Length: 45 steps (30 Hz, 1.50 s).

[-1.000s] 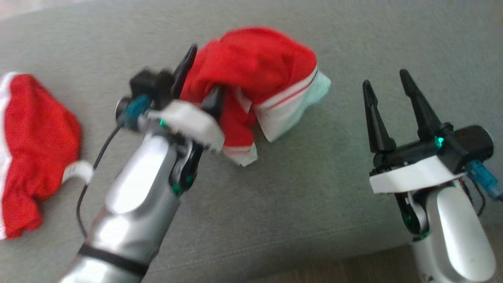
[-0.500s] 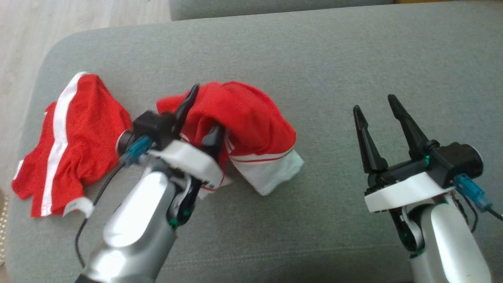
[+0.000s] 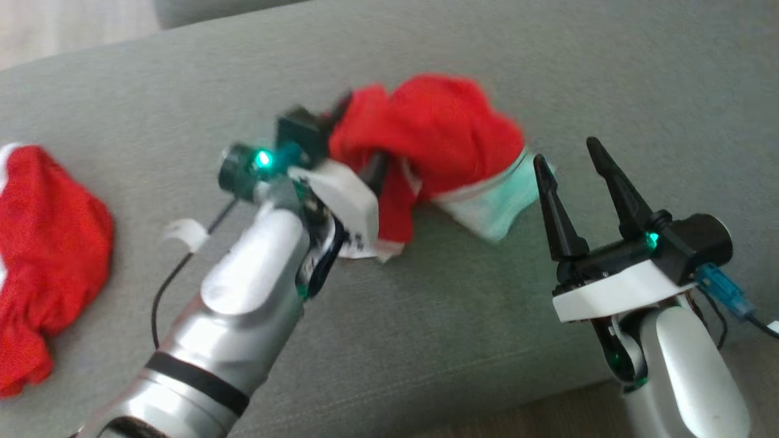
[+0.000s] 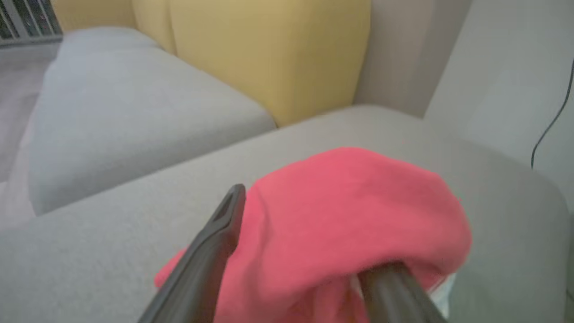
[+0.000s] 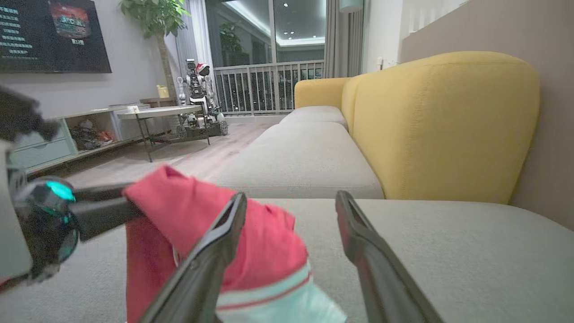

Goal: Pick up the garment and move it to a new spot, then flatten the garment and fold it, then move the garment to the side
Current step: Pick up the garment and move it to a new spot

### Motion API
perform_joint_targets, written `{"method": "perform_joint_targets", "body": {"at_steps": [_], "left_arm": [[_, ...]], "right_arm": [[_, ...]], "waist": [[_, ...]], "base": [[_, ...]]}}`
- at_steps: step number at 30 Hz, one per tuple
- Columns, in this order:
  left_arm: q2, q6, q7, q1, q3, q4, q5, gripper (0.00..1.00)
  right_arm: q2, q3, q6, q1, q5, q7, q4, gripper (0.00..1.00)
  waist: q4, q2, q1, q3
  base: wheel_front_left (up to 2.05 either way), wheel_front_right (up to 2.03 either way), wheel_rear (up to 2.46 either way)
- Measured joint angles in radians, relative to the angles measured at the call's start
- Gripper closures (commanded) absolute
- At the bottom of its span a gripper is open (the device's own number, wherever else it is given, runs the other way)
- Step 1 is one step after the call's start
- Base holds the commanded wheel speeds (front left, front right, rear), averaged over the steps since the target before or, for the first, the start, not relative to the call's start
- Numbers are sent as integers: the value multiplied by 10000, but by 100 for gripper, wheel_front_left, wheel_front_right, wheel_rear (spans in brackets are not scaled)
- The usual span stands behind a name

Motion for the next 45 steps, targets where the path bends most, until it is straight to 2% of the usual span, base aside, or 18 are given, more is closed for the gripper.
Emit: {"method": "perform_joint_targets", "body": {"at_steps": [5, 9, 16, 21, 24, 28, 29, 32, 35, 37, 40, 45], "left_arm": [[-10, -738, 838, -22, -1091, 1684, 291, 0], [-25, -1139, 1164, -52, -1570, 2253, 337, 0], [15, -1383, 1030, -65, -1799, 2266, 334, 0], [424, -1538, 922, 163, -1883, 1352, 136, 0], [892, -1143, 512, 779, -1446, 447, -209, 0], [1590, -309, -136, 1992, -644, -840, -690, 0], [1590, -309, -136, 1992, -644, -840, -690, 0], [1988, 464, -571, 3065, 36, -1785, -876, 0], [2288, 965, -734, 4503, 729, -2963, -894, 0], [2274, 1037, -734, 4897, 1053, -3444, -769, 0], [1910, 1081, -746, 6161, 2286, -5189, 297, 0], [1020, 316, -746, 7455, 3235, -5962, 1266, 0]], "right_arm": [[-2, 36, 0, -62, 104, -105, 121, 0], [-2, -23, 0, -60, 105, -192, 228, 0], [-2, -230, 0, 38, 100, -240, 372, 0], [0, -332, 0, 69, 73, -276, 464, 0], [0, -456, 0, 209, 61, -274, 458, 0], [2, -535, 0, 718, -92, -180, 424, 0], [2, -535, 0, 718, -92, -180, 424, 0], [2, -546, 0, 1043, -314, -67, 330, 0], [13, -777, 0, 1494, -453, 104, 174, 0], [13, -853, 0, 1642, -453, 107, 142, 0], [19, -1011, 0, 2168, -407, 150, 161, 0], [21, -1030, 0, 2427, -171, 132, 322, 0]], "waist": [[-425, 0, 0, 236], [-394, 0, 0, 241], [193, 0, 0, -51], [810, 0, 0, -408], [1161, 0, 0, -689], [1615, 0, 0, -1072], [1615, 0, 0, -1072], [1921, 0, 0, -1330], [2250, 0, 0, -1585], [2325, 0, 0, -1635], [2501, 0, 0, -1803], [2457, 0, 0, -1873]], "base": [[0, 0, 0], [0, 0, 0], [0, 0, 0], [0, 0, 0], [0, 0, 0], [0, 0, 0], [0, 0, 0], [0, 0, 0], [0, 0, 0], [0, 0, 0], [0, 0, 0], [0, 0, 0]]}}
